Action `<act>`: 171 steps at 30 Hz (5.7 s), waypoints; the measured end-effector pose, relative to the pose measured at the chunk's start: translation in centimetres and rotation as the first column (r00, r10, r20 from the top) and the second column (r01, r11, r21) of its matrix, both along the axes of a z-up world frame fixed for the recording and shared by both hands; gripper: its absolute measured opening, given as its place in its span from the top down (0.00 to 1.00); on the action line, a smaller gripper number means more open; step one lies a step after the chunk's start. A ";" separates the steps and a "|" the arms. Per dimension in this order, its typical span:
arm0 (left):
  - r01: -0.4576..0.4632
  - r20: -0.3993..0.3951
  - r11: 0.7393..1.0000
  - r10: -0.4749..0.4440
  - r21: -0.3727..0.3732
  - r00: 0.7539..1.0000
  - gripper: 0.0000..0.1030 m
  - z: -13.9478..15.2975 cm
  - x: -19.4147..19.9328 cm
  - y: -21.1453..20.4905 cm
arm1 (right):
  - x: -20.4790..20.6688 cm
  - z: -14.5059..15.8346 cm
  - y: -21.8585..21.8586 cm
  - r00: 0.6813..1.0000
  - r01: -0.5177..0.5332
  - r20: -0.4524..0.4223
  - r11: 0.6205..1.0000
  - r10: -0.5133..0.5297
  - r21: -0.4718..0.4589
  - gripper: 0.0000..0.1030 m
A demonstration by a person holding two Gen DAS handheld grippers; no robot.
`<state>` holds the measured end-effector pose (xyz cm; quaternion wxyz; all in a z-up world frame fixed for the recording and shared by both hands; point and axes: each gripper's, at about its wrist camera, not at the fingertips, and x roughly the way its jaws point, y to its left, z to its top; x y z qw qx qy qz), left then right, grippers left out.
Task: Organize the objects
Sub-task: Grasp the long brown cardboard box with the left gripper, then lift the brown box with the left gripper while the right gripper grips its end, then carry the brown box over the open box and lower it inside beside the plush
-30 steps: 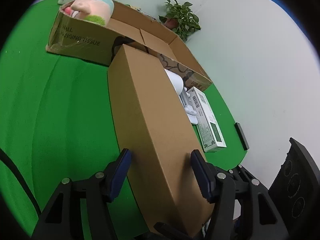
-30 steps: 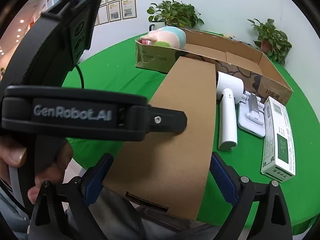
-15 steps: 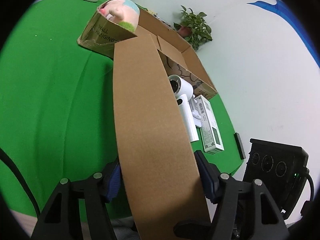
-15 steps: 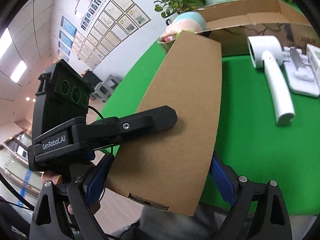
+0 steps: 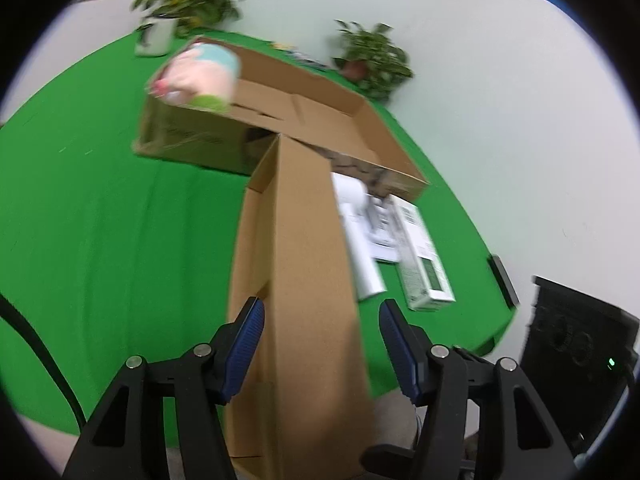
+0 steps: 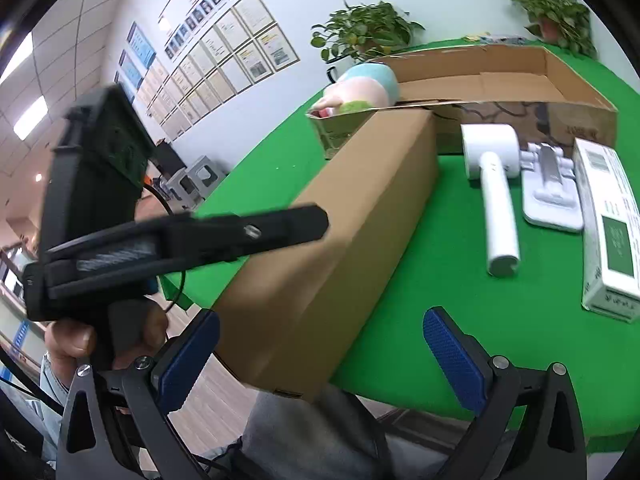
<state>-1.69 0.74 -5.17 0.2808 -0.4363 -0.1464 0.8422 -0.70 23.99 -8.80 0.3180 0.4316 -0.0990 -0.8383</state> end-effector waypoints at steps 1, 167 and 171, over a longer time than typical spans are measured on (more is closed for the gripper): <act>0.014 -0.006 1.000 -0.014 -0.010 1.000 0.44 0.0 0.0 0.6 | -0.1 -0.1 0.5 1.000 0.011 0.012 1.000 -0.011 -0.015 0.01; -0.050 0.011 0.892 0.062 -0.450 0.998 0.81 1.8 -28.6 4.7 | -39.1 -5.4 -5.6 0.960 0.262 0.024 0.927 -0.279 0.268 0.91; -0.100 -0.061 0.884 0.081 -0.457 0.995 0.81 3.5 -26.8 3.4 | -39.1 -5.0 -6.6 0.961 0.253 0.028 0.920 -0.274 0.300 0.91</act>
